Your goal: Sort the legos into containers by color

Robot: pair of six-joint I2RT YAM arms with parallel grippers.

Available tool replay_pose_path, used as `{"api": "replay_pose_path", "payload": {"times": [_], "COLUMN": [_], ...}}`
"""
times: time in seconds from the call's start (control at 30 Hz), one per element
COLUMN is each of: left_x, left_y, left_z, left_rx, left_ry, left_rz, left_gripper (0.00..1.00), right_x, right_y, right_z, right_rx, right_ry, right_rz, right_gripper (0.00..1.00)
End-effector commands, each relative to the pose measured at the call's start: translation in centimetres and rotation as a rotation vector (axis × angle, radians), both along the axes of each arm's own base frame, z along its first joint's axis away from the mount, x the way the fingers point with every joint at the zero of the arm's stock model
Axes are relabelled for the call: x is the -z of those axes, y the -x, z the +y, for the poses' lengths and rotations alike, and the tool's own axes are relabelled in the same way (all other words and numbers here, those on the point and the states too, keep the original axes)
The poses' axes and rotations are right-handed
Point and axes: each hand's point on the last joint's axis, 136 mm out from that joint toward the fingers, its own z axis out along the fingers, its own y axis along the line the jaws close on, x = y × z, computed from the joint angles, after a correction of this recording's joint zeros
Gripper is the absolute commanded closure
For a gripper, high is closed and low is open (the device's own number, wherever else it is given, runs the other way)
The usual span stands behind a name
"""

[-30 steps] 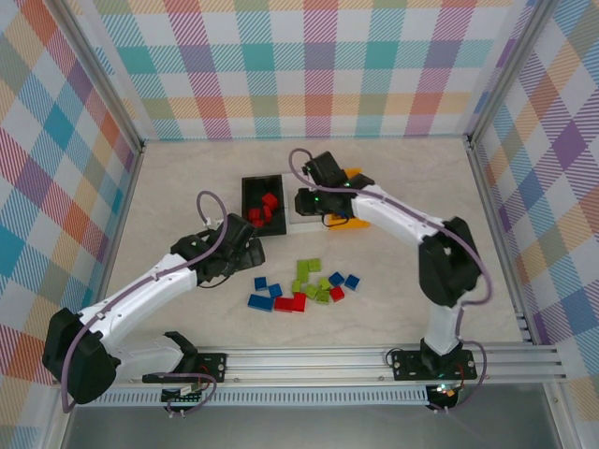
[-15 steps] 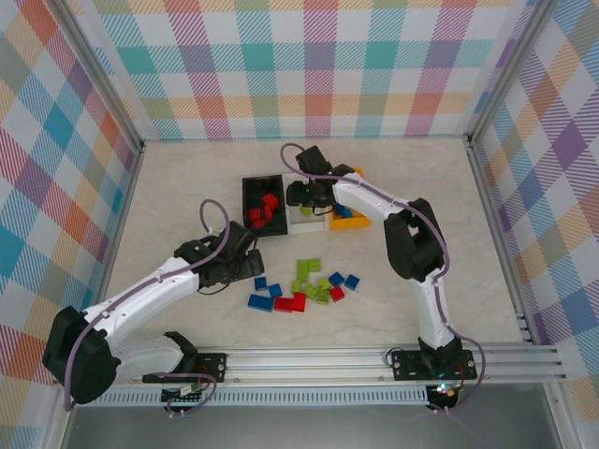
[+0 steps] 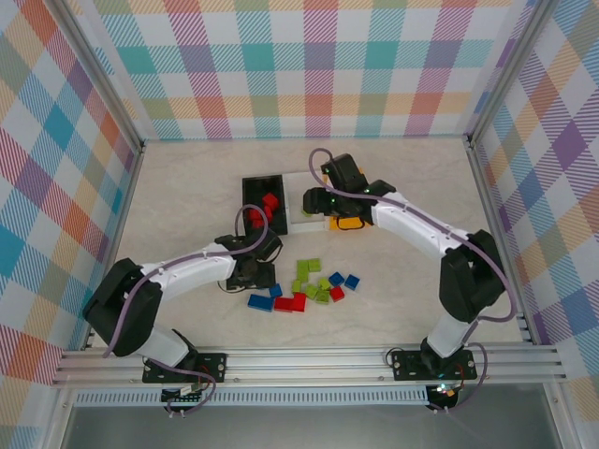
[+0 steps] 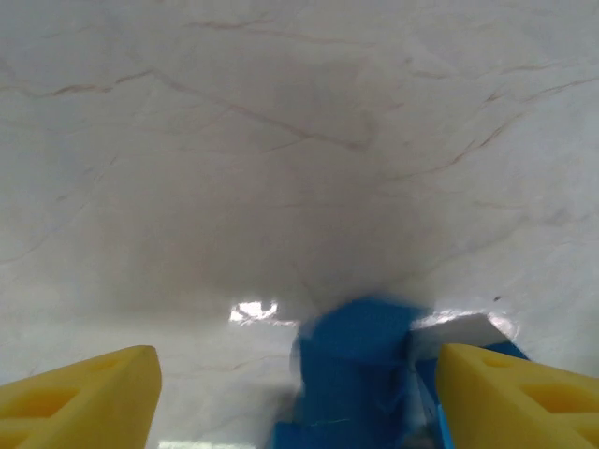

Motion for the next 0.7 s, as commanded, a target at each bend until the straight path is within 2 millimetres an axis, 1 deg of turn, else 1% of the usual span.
{"api": "replay_pose_path", "payload": {"times": [0.0, 0.17, 0.27, 0.33, 0.43, 0.47, 0.5, 0.53, 0.57, 0.6, 0.67], "left_x": [0.1, 1.5, 2.1, 2.2, 1.9, 1.7, 1.4, 1.1, 0.9, 0.7, 0.6], "left_y": [-0.7, -0.3, -0.1, 0.1, 0.4, 0.6, 0.7, 0.9, 1.2, 1.5, 1.9], "left_z": [-1.2, -1.3, -1.0, -0.7, -0.7, -0.7, -0.6, -0.4, -0.2, 0.1, 0.4], "left_rx": [0.026, 0.032, 0.029, 0.022, 0.025, 0.028, 0.030, 0.035, 0.037, 0.038, 0.045], "left_ry": [0.007, -0.016, -0.034, -0.047, -0.049, -0.048, -0.053, -0.061, -0.068, -0.077, -0.084], "left_rz": [-0.013, 0.015, 0.024, 0.026, 0.030, 0.030, 0.029, 0.030, 0.032, 0.035, 0.042], "left_gripper": [0.28, 0.39, 0.49, 0.58, 0.63, 0.63, 0.57, 0.47, 0.40, 0.36, 0.36], "right_x": [-0.7, -0.7, -0.5, -0.5, -0.4, -0.4, -0.4, -0.4, -0.5, -0.6, -0.7], "right_y": [0.8, 1.4, 1.6, 1.6, 1.6, 1.6, 1.5, 1.6, 1.6, 1.6, 1.5], "right_z": [-0.5, -1.4, -1.7, -1.8, -2.2, -2.3, -2.4, -2.4, -2.5, -2.5, -2.6], "right_rx": [0.003, 0.015, 0.017, 0.021, 0.032, 0.033, 0.036, 0.036, 0.038, 0.037, 0.043], "right_ry": [-0.018, -0.006, -0.001, 0.001, 0.003, 0.003, 0.004, 0.002, 0.001, 0.000, -0.001], "right_rz": [-0.024, -0.033, -0.032, -0.036, -0.033, -0.031, -0.030, -0.030, -0.034, -0.037, -0.039], "right_gripper": [0.39, 0.39, 0.39, 0.39, 0.39, 0.38, 0.39, 0.39, 0.38, 0.38, 0.38]}}
